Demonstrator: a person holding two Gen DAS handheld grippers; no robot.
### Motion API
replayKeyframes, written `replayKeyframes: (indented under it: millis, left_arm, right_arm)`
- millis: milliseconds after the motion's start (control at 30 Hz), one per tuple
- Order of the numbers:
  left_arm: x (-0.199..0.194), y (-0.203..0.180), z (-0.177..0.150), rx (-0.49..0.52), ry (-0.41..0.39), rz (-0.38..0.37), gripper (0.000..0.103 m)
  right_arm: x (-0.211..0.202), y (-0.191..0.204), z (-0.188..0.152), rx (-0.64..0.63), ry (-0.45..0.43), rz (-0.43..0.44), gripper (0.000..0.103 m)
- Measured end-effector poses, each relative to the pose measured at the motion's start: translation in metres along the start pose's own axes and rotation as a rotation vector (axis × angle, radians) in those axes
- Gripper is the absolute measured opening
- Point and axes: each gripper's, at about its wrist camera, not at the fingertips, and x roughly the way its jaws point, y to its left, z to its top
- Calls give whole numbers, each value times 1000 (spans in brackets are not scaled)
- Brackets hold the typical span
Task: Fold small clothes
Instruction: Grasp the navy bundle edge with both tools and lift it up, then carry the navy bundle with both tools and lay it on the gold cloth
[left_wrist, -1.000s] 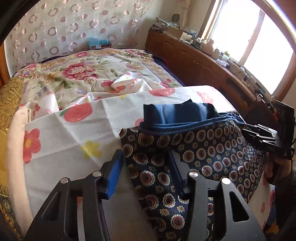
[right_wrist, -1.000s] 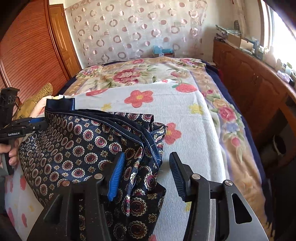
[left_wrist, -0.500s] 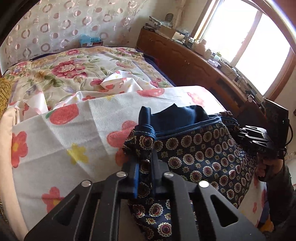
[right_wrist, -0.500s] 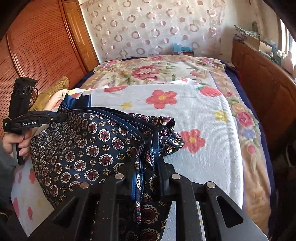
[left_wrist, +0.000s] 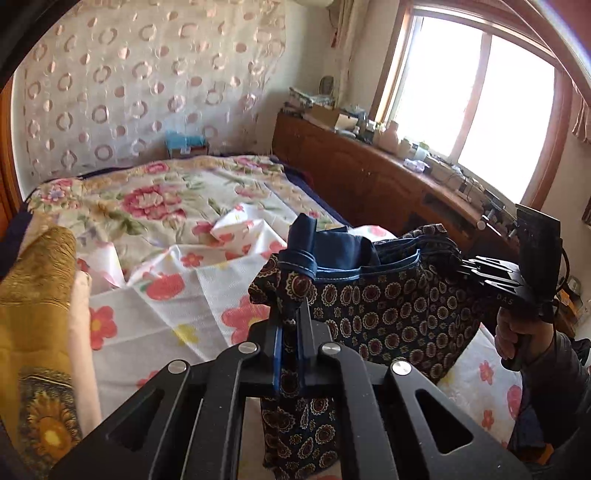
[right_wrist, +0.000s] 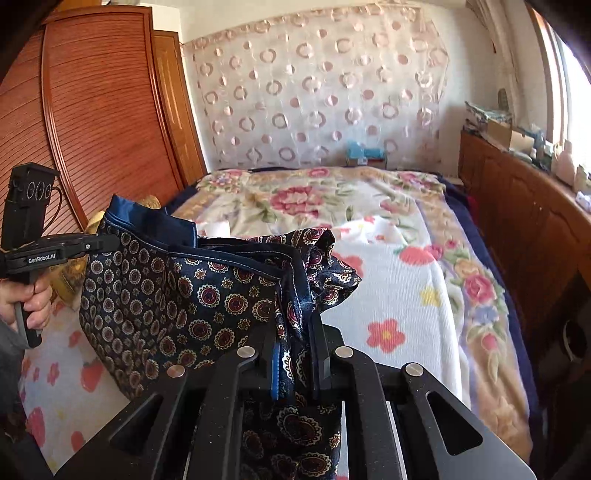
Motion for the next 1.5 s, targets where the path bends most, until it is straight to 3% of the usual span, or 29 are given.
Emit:
replayKeyframes:
  millis: [367,833,1033,1333,1500]
  left_arm:
    - [-58,29,-1,-36,-154,116,7]
    - [-138,106,-38,-198,-332,306,7]
    - [-124,141,-76,-272,-305,456,7]
    - [-117,169,-117,-387,-279,458,6]
    - [-122,165,-130,-414,-286,457,7]
  right_arm:
    - [-1,38,22,-132,-96,45,11]
    - [62,123,111,-494,-186,190,11]
    - [131,172,141,-675,-162,233,11]
    - [216,229,149,-819,-105,259,11]
    - [247,259,173,-782,-68,296,16]
